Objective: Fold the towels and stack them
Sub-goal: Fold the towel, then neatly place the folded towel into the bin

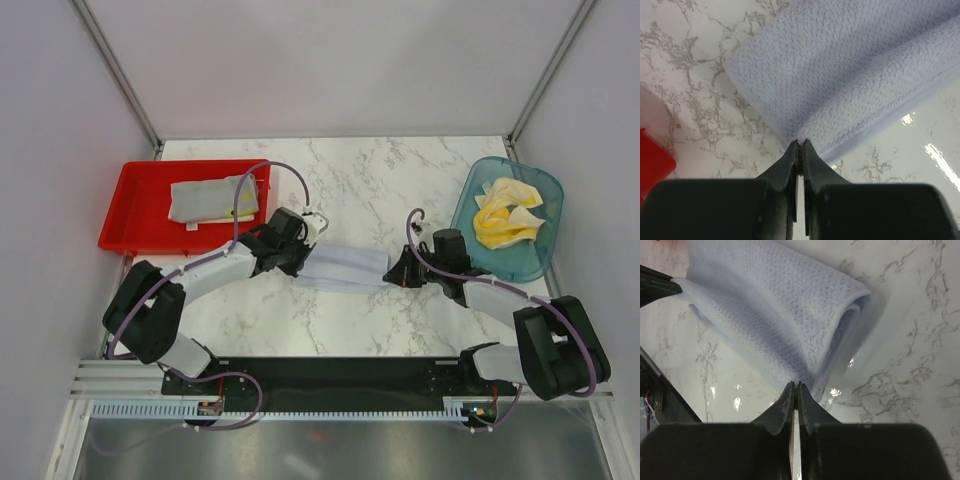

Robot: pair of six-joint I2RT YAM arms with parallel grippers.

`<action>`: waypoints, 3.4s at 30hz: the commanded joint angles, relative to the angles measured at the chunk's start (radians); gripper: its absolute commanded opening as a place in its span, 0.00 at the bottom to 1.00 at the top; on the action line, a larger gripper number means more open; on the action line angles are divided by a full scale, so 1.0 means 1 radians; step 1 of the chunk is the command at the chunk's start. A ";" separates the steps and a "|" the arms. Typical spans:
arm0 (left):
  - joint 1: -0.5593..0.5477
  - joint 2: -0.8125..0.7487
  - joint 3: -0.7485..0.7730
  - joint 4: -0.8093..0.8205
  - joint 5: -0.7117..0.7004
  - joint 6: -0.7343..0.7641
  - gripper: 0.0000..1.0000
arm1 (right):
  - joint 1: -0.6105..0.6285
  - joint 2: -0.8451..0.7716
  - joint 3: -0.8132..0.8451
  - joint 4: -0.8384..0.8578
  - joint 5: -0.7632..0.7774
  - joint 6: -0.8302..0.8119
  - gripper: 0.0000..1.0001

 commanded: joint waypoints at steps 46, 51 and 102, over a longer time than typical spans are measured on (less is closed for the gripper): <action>-0.020 -0.044 -0.077 -0.022 0.057 -0.540 0.44 | 0.099 -0.047 -0.006 -0.032 0.168 0.162 0.23; -0.019 -0.091 -0.011 -0.043 0.150 -0.580 0.46 | 0.099 -0.036 0.084 -0.121 0.170 0.128 0.23; 0.144 0.056 0.015 -0.028 0.192 -0.479 0.76 | 0.122 -0.338 0.189 -0.365 0.128 0.117 0.59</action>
